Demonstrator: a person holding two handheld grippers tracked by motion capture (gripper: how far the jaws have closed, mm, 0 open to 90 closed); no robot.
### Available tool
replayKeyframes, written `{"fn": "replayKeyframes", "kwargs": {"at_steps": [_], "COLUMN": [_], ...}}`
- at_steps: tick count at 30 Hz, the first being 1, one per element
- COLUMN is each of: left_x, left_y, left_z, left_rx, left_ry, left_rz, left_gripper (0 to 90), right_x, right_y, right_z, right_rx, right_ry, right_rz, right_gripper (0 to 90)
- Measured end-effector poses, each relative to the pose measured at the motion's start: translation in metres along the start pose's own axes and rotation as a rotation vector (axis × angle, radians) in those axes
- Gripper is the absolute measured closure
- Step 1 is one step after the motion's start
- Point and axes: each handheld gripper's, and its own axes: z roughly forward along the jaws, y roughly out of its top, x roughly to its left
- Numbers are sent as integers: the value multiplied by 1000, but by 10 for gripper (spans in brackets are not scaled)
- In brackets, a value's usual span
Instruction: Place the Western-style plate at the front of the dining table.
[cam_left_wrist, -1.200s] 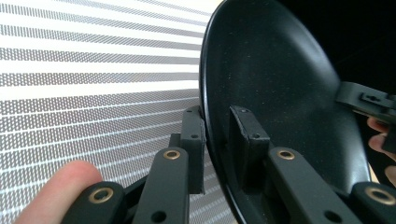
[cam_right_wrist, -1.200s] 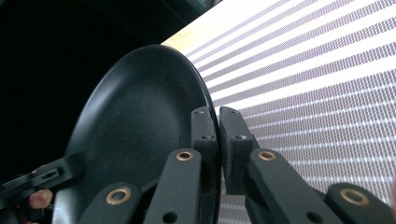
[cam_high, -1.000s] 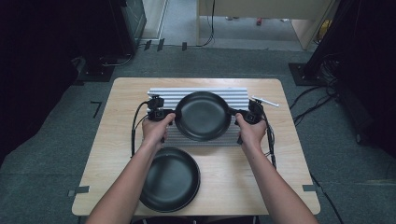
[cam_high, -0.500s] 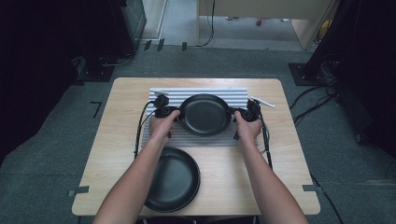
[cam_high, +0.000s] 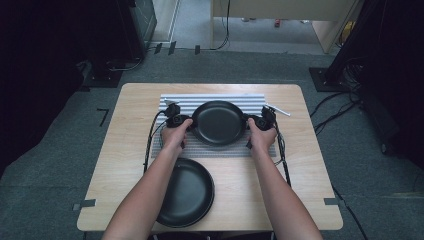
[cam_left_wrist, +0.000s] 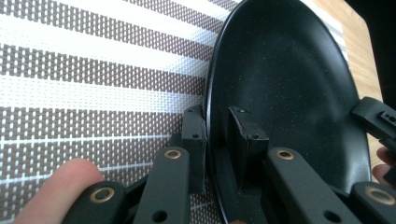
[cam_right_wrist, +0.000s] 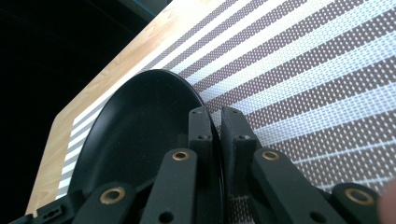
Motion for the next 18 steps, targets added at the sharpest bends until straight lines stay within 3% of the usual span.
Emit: {"fn": "replayKeyframes", "kwargs": {"at_steps": [5, 9, 11, 13, 16, 17, 18], "left_x": [2, 0, 0, 0, -2, -2, -4], "left_y": [0, 1, 2, 4, 4, 4, 3], "left_z": [0, -4, -7, -16, -24, -24, -28], "left_rx": [-8, -12, -19, -53, -66, -66, -74], "left_ry": [-36, -69, -66, -47, -56, -56, -63], "left_rz": [-18, -21, -15, 10, 38, 38, 68], "left_gripper": [732, 576, 558, 536, 488, 471, 457], "right_x": [-1, 2, 4, 6, 10, 12, 14], "right_y": [-1, 0, 0, -1, 0, 0, 0], "right_z": [2, 1, -1, -2, -7, -9, -11], "right_rx": [-6, -23, -28, -30, -34, -45, -56], "right_ry": [8, 32, 30, 22, 25, 17, 8], "right_rz": [1, 17, 8, -8, 14, 4, -16], "right_gripper": [821, 692, 676, 624, 564, 550, 532]}}
